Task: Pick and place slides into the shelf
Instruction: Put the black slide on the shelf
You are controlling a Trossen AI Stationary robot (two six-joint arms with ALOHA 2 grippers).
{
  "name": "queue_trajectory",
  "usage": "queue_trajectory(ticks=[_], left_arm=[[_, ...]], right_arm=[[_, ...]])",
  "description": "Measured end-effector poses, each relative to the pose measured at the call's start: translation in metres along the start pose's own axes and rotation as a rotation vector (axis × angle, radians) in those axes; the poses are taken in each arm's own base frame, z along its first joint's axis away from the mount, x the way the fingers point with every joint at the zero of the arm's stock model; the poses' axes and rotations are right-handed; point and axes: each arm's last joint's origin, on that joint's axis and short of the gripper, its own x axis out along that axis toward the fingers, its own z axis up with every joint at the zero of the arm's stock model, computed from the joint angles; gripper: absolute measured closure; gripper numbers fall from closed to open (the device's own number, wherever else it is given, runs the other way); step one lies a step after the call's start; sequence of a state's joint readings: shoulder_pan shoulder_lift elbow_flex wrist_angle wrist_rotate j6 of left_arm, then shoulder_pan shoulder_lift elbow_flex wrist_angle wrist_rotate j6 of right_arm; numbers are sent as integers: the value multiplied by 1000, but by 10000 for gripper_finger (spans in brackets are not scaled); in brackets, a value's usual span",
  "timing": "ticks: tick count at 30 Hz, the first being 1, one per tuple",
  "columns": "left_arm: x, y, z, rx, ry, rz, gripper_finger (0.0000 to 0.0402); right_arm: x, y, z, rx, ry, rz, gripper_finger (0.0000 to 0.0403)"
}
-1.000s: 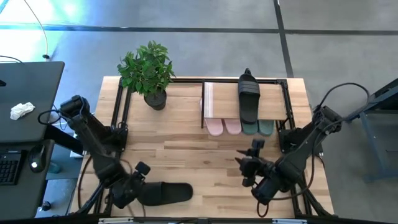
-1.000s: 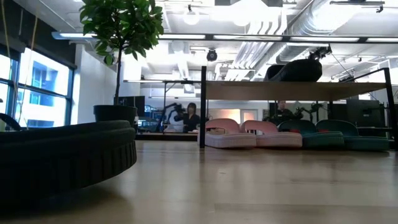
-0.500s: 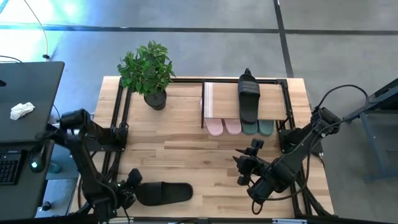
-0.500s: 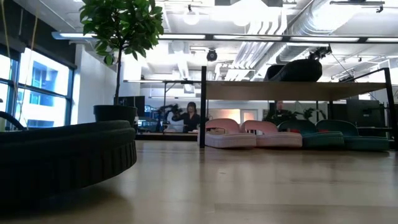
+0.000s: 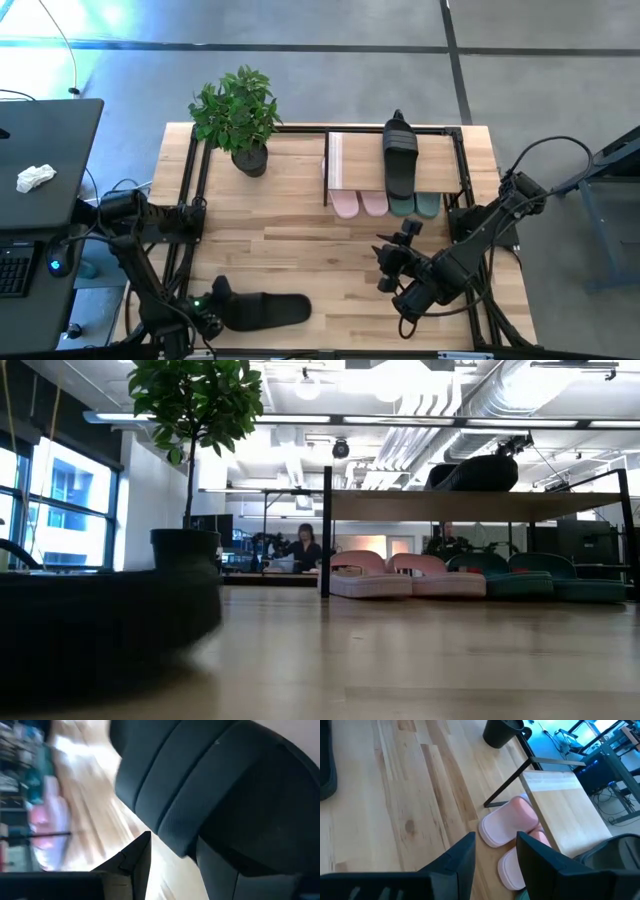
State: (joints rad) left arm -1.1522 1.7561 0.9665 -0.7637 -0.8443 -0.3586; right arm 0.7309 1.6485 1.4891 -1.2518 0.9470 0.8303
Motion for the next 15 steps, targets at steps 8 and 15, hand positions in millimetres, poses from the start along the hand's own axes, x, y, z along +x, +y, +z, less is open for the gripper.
queue_trajectory(ticks=[8, 15], left_arm=[[8, 5, 7, 32, -12, -5, 261], [19, 15, 9, -13, 16, 6, 261]], right_arm=[[1, 0, 0, 4, 1, -2, 274], [1, 0, 1, 16, -2, 1, 274]])
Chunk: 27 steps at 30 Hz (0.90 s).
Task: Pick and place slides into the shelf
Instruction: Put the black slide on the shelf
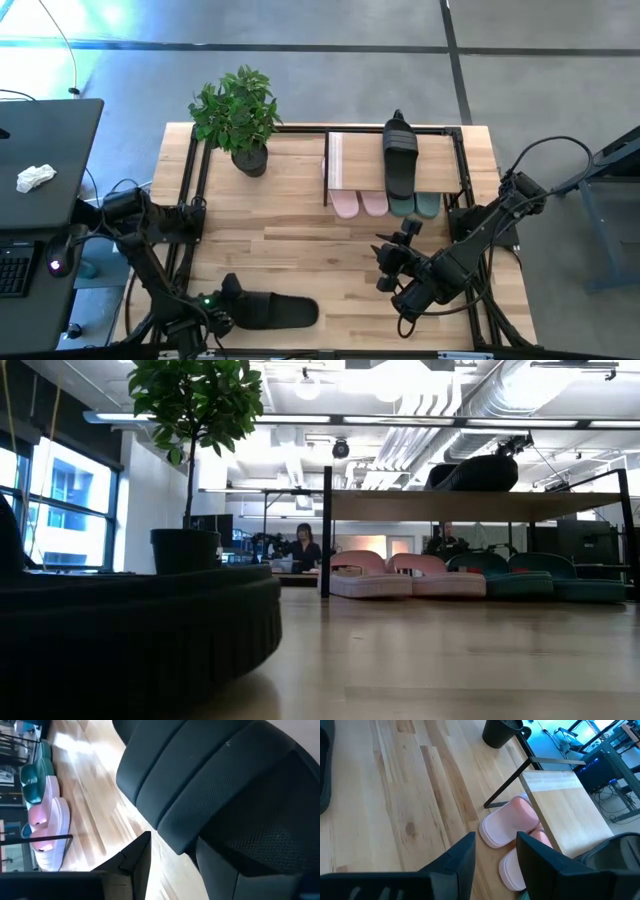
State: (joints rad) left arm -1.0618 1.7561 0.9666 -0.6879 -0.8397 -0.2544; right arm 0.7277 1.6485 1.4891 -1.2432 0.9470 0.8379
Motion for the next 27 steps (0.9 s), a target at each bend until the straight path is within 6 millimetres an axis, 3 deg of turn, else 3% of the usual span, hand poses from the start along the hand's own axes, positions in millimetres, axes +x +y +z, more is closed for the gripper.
queue_trajectory(ticks=[8, 17, 20, 25, 27], left_arm=[[21, -5, 5, 50, 32, -23, 261], [26, -7, 6, 49, 14, 55, 265], [26, -7, 6, 49, 11, 74, 291], [25, -6, 6, 48, 3, 111, 380], [25, -5, 6, 47, 2, 118, 390]], right_arm=[[0, 1, 0, 5, -2, 3, 274], [0, 1, 1, 13, -2, 10, 274], [0, 2, 1, 19, -5, 14, 274], [0, 2, 2, 24, -6, 18, 274], [0, 2, 1, 24, -6, 18, 274]])
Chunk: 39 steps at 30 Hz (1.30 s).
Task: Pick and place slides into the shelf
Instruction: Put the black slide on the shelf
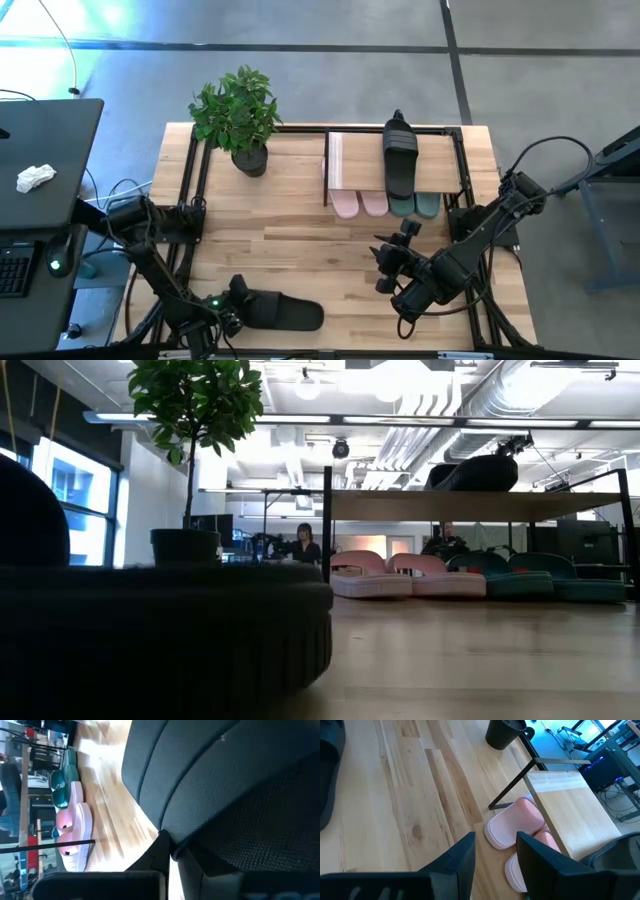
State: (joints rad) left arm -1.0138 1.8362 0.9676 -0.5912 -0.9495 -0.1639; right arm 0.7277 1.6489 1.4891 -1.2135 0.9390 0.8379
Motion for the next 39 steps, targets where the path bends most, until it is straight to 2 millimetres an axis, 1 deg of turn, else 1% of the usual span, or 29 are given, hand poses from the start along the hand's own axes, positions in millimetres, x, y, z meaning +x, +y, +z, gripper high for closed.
queue_trajectory(ticks=[3, 6, 8, 10, 13, 15, 18, 21, 24, 27, 30, 33, 36, 39], left_arm=[[0, 1, 0, -1, -6, 33, 379], [-1, 4, 0, 2, -15, 84, 393], [-2, 10, 1, -15, -20, 114, 394], [-2, 19, 2, -42, -21, 126, 389], [-1, 39, 2, -106, -13, 135, 395], [1, 55, 2, -129, -4, 144, 396], [4, 81, -1, -164, 12, 163, 394], [5, 107, -5, -192, 23, 179, 398], [5, 129, -10, -226, 31, 182, 396], [3, 149, -16, -260, 17, 153, 398], [2, 164, -19, -288, -17, 105, 398], [2, 175, -18, -316, -84, 45, 399], [1, 180, -13, -330, -152, 1, 399], [2, 181, -12, -331, -174, -22, 399]], right_arm=[[0, 0, 0, 1, 0, 1, 274], [0, 1, 0, 0, 22, 27, 274], [3, 0, 1, -28, 38, 34, 274], [6, 0, 4, -20, 49, 48, 274], [9, 2, 8, -41, 54, 90, 274], [9, 6, 13, -56, 16, 129, 273], [0, 19, 20, -95, -82, 211, 274], [-14, 31, 24, -188, -187, 280, 274], [-26, 43, 17, -330, -233, 311, 273], [-32, 57, 4, -438, -232, 319, 273], [-27, 76, -10, -599, -220, 292, 272], [-14, 92, -19, -756, -226, 194, 264], [3, 102, -24, -824, -223, 73, 252], [15, 110, -30, -861, -200, 44, 238]])
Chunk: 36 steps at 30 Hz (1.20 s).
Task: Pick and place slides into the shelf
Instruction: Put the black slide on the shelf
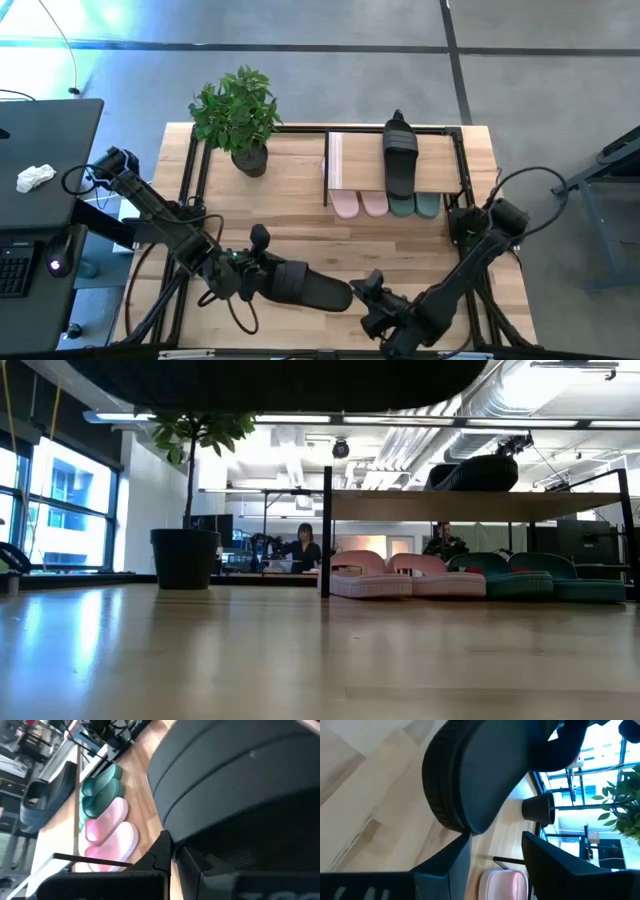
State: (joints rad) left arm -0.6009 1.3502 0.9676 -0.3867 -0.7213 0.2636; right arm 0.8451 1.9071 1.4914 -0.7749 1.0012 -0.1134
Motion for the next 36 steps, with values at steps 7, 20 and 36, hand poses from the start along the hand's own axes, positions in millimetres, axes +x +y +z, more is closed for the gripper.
queue_trajectory(ticks=[7, 20, 36], left_arm=[[0, 0, 0, -2, 3, -3, 400], [0, 0, 1, -14, -8, -2, 401], [0, -1, 3, -26, -33, -30, 401]], right_arm=[[3, 13, 4, 9, -13, 8, 219], [-4, 18, 9, 95, -61, 40, 218], [17, 6, 17, 128, -95, 108, 273]])
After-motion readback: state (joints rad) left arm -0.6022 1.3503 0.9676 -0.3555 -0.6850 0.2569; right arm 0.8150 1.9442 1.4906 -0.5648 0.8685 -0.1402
